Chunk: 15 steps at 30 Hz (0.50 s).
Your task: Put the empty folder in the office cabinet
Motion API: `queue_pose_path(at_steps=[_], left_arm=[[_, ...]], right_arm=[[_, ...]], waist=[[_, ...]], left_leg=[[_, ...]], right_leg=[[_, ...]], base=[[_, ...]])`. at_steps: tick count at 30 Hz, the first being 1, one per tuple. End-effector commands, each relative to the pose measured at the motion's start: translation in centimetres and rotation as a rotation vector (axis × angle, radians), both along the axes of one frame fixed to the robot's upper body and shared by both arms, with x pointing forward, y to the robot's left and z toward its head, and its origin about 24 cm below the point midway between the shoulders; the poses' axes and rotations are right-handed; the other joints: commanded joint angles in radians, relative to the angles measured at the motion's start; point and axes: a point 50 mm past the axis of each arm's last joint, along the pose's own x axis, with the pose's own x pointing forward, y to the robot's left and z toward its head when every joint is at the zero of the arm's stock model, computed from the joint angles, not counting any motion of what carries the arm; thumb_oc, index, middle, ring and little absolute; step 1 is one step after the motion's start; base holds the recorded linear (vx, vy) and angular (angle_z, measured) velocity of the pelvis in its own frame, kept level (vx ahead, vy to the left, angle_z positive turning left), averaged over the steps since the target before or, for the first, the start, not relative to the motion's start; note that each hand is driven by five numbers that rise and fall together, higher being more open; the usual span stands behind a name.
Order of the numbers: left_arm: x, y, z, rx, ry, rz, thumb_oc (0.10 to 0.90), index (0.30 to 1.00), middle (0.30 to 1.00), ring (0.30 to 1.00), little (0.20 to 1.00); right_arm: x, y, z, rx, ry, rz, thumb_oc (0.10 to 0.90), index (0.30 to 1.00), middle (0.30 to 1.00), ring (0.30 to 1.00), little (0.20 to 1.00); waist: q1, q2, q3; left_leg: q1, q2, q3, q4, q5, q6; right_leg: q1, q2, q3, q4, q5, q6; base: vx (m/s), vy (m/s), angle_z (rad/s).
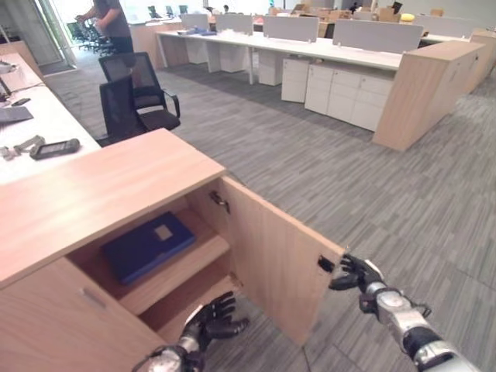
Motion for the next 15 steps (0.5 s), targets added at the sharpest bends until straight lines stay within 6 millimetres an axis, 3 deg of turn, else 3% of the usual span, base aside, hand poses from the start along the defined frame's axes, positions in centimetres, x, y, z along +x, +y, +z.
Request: queue_pose_path(at_steps=[1,11,15], left_arm=[[4.6,0.1,3.0,0.016,-0.212,0.0,0.8,0.9,0.9,0.9,0.9],[3.8,1.3,2.6,0.021,-0.198,0.079,0.8,0.9,0.9,0.9,0.9],[3.5,2.2,2.4,-0.006,-0.194,0.2,0.8,0.9,0.9,0.9,0.9]], right_arm=[[4.3,4.6,4.9,0.126,-0.28,0.158,0.8,0.9,0.9,0.9,0.9],[0.5,6.8,4.3,0.194,-0.294,0.315,0.8,0.9,0.9,0.9,0.9],[-0.5,8.3,4.4,0.226,-0.302,0.384,0.8,0.9,0.9,0.9,0.9]], waist=[[0.036,-0.028,-0.013],[0.044,-0.022,0.0],[0.073,-0.02,0.027]], left_leg=[[0.022,0.017,-0.019,0.005,-0.06,-0.06],[-0.005,0.021,-0.054,0.018,-0.044,-0.077],[-0.053,0.019,-0.1,0.036,-0.028,-0.1]], right_leg=[[0.006,-0.029,-0.031,0.026,-0.103,0.05],[0.005,-0.029,-0.069,0.033,-0.115,0.045],[0.004,-0.03,-0.106,0.029,-0.127,0.039]], base=[[-0.04,-0.022,0.08],[-0.01,-0.032,0.16],[-0.06,-0.026,0.26]])
